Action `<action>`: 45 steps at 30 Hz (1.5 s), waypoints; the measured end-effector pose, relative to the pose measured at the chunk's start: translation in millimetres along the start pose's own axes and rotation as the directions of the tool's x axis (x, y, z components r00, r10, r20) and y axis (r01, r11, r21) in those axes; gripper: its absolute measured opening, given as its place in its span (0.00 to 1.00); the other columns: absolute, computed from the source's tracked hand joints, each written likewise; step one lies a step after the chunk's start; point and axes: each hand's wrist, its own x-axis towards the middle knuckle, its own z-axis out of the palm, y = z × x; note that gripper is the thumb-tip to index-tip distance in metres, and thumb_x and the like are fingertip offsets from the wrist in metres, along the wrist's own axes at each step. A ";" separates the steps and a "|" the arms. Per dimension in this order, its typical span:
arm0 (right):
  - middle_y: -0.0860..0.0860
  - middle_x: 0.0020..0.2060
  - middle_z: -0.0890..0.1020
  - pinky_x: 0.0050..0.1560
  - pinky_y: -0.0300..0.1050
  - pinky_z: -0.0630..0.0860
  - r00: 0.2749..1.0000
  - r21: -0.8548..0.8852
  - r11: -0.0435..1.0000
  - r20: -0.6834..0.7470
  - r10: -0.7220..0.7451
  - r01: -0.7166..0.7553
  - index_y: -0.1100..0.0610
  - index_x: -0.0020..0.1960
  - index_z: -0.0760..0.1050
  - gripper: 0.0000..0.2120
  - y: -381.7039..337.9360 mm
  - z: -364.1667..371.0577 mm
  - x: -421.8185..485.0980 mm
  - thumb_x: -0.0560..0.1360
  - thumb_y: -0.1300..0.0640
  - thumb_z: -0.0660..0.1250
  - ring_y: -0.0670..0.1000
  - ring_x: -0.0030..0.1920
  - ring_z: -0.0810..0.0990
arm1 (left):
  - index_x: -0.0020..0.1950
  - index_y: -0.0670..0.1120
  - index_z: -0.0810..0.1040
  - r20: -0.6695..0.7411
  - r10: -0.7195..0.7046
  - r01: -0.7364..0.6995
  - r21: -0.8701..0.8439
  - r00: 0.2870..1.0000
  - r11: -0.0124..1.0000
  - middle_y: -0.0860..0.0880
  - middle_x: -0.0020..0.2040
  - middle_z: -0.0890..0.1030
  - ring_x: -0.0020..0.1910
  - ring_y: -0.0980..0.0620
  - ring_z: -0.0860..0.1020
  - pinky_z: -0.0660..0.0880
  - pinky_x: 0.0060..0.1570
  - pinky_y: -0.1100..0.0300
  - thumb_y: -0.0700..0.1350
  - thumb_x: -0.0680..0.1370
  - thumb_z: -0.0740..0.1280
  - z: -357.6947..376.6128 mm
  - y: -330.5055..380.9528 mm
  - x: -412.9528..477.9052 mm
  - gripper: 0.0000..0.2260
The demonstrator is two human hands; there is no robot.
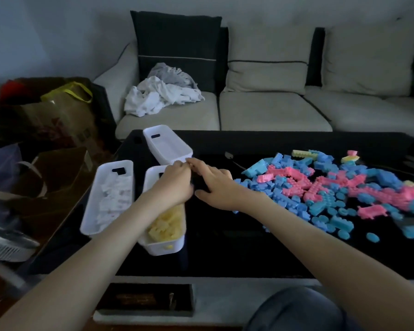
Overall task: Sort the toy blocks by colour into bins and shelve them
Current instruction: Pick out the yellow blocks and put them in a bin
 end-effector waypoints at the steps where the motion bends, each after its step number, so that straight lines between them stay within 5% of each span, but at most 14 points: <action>1: 0.51 0.66 0.70 0.66 0.51 0.57 0.999 -0.005 0.999 -0.028 0.039 -0.039 0.49 0.75 0.51 0.32 15.1 -9.5 -7.2 0.76 0.58 0.62 0.53 0.66 0.67 | 0.71 0.40 0.64 0.006 0.038 -0.038 -0.024 0.999 0.999 0.40 0.63 0.71 0.59 0.42 0.72 0.70 0.53 0.55 0.42 0.79 0.60 6.9 16.2 11.3 0.21; 6: 0.55 0.63 0.73 0.60 0.46 0.69 0.969 0.063 0.967 0.014 0.247 -0.247 0.57 0.71 0.60 0.25 93.1 -57.2 -55.3 0.76 0.62 0.63 0.54 0.63 0.72 | 0.65 0.42 0.72 0.086 0.270 -0.259 -0.120 0.959 0.958 0.42 0.61 0.76 0.59 0.43 0.75 0.71 0.54 0.55 0.45 0.79 0.61 35.6 108.6 53.3 0.16; 13: 0.53 0.61 0.75 0.54 0.39 0.68 0.838 -0.045 0.837 -0.062 0.542 -0.545 0.56 0.68 0.68 0.19 207.0 -119.0 -139.9 0.78 0.64 0.58 0.51 0.58 0.75 | 0.63 0.44 0.72 0.194 0.411 -0.386 -0.156 0.891 0.909 0.43 0.60 0.77 0.55 0.45 0.76 0.73 0.51 0.53 0.49 0.80 0.60 82.5 211.8 105.6 0.14; 16: 0.54 0.60 0.76 0.53 0.43 0.70 0.688 0.043 0.713 -0.228 0.689 -0.699 0.57 0.66 0.72 0.20 265.9 -148.0 -185.9 0.76 0.67 0.57 0.54 0.57 0.76 | 0.56 0.47 0.69 0.175 0.419 -0.387 -0.193 0.891 0.902 0.42 0.58 0.77 0.53 0.43 0.77 0.74 0.51 0.49 0.48 0.80 0.59 100.3 238.9 131.2 0.08; 19: 0.57 0.61 0.75 0.51 0.43 0.70 0.473 0.106 0.537 -0.354 0.807 -0.837 0.57 0.66 0.71 0.21 326.8 -169.4 -225.5 0.75 0.68 0.57 0.57 0.58 0.75 | 0.67 0.44 0.69 0.158 0.448 -0.413 -0.212 0.880 0.886 0.44 0.64 0.73 0.57 0.46 0.76 0.73 0.54 0.51 0.46 0.81 0.58 114.7 262.0 152.6 0.15; 21: 0.58 0.63 0.74 0.52 0.44 0.70 0.422 0.080 0.482 -0.372 0.827 -0.873 0.56 0.68 0.69 0.22 356.6 -176.4 -242.3 0.76 0.67 0.57 0.57 0.60 0.74 | 0.69 0.44 0.68 0.122 0.472 -0.446 -0.191 0.873 0.874 0.45 0.68 0.70 0.60 0.47 0.74 0.71 0.56 0.54 0.44 0.81 0.57 123.4 276.2 167.0 0.17; 25: 0.60 0.67 0.70 0.66 0.50 0.64 0.474 0.060 0.521 -0.339 0.813 -0.851 0.57 0.71 0.66 0.22 392.6 -175.2 -239.0 0.79 0.65 0.54 0.61 0.67 0.69 | 0.68 0.45 0.70 0.035 0.475 -0.470 -0.102 0.879 0.877 0.45 0.69 0.68 0.67 0.45 0.66 0.67 0.64 0.52 0.40 0.81 0.55 137.9 288.9 200.0 0.16; 28: 0.57 0.63 0.75 0.57 0.47 0.68 0.465 -0.097 0.455 -0.225 0.856 -0.885 0.56 0.69 0.68 0.18 405.2 -175.5 -223.9 0.80 0.61 0.52 0.58 0.61 0.74 | 0.70 0.44 0.68 -0.008 0.404 -0.404 0.017 0.915 0.915 0.44 0.70 0.66 0.66 0.42 0.65 0.67 0.61 0.51 0.38 0.79 0.56 142.5 283.1 227.2 0.18; 31: 0.57 0.52 0.79 0.48 0.45 0.69 0.504 -0.088 0.497 -0.195 0.842 -0.864 0.61 0.58 0.75 0.13 408.2 -182.1 -211.8 0.80 0.57 0.56 0.57 0.52 0.76 | 0.72 0.45 0.65 0.028 0.326 -0.327 0.078 0.945 0.942 0.44 0.71 0.65 0.66 0.42 0.65 0.67 0.60 0.49 0.38 0.80 0.57 145.9 275.9 249.6 0.20; 35: 0.50 0.46 0.78 0.46 0.43 0.69 0.547 -0.096 0.538 -0.130 0.827 -0.837 0.56 0.51 0.77 0.08 409.2 -188.6 -207.3 0.77 0.53 0.63 0.49 0.45 0.76 | 0.69 0.44 0.66 0.126 0.280 -0.297 0.140 0.952 0.945 0.43 0.67 0.68 0.65 0.42 0.66 0.68 0.58 0.49 0.36 0.79 0.56 153.0 274.5 265.4 0.18; 41: 0.50 0.41 0.77 0.36 0.40 0.68 0.574 -0.009 0.589 -0.233 0.785 -0.808 0.57 0.46 0.76 0.07 394.8 -202.7 -196.7 0.73 0.54 0.70 0.47 0.39 0.73 | 0.67 0.42 0.69 0.098 0.247 -0.257 0.119 0.964 0.959 0.42 0.65 0.69 0.63 0.43 0.68 0.69 0.58 0.50 0.40 0.80 0.60 154.1 276.8 282.6 0.16; 45: 0.51 0.49 0.75 0.47 0.41 0.69 0.644 -0.028 0.673 -0.322 0.694 -0.739 0.57 0.56 0.72 0.10 389.9 -205.4 -165.9 0.75 0.63 0.63 0.49 0.48 0.74 | 0.62 0.42 0.73 0.122 0.205 -0.216 0.085 0.971 0.973 0.41 0.63 0.69 0.62 0.43 0.68 0.69 0.58 0.51 0.42 0.80 0.60 154.8 278.4 287.1 0.12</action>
